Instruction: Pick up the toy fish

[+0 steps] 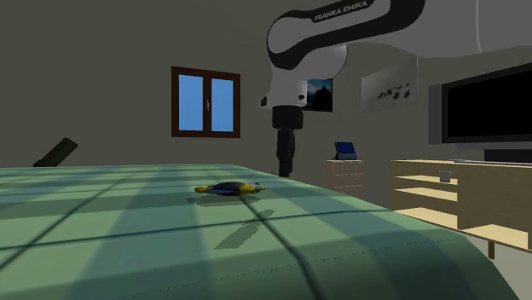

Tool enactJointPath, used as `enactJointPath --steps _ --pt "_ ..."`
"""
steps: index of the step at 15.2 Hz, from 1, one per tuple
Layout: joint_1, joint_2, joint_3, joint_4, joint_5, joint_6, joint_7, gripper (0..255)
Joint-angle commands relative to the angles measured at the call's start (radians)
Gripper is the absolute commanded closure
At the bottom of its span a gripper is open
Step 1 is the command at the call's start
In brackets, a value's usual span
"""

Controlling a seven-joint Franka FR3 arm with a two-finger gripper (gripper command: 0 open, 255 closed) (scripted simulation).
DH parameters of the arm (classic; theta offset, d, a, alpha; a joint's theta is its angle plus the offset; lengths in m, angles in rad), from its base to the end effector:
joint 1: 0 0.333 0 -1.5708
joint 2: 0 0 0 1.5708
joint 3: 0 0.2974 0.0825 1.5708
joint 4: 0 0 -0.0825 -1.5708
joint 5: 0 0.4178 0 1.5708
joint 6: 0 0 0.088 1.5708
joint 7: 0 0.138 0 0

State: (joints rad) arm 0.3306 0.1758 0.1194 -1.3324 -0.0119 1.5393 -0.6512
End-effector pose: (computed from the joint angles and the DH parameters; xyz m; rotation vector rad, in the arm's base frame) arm 0.5771 0.2698 0.5854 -2.6744 -1.6369 -0.0518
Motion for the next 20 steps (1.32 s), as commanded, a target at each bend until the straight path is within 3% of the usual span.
enactJointPath --steps 1,5,12,15,16,20 --pt "0.025 0.058 0.023 0.089 -0.014 -0.030 -0.044 0" --pt "0.085 0.179 0.066 0.271 -0.051 -0.094 -0.127 0" --pt "0.072 0.124 0.065 0.092 -0.040 0.031 -0.130 0" --pt "0.071 0.121 0.064 0.079 -0.040 0.041 -0.130 0" --pt "0.071 0.119 0.065 0.078 -0.040 0.041 -0.130 255" --pt "0.071 0.119 0.065 0.078 -0.040 0.041 -0.129 255"
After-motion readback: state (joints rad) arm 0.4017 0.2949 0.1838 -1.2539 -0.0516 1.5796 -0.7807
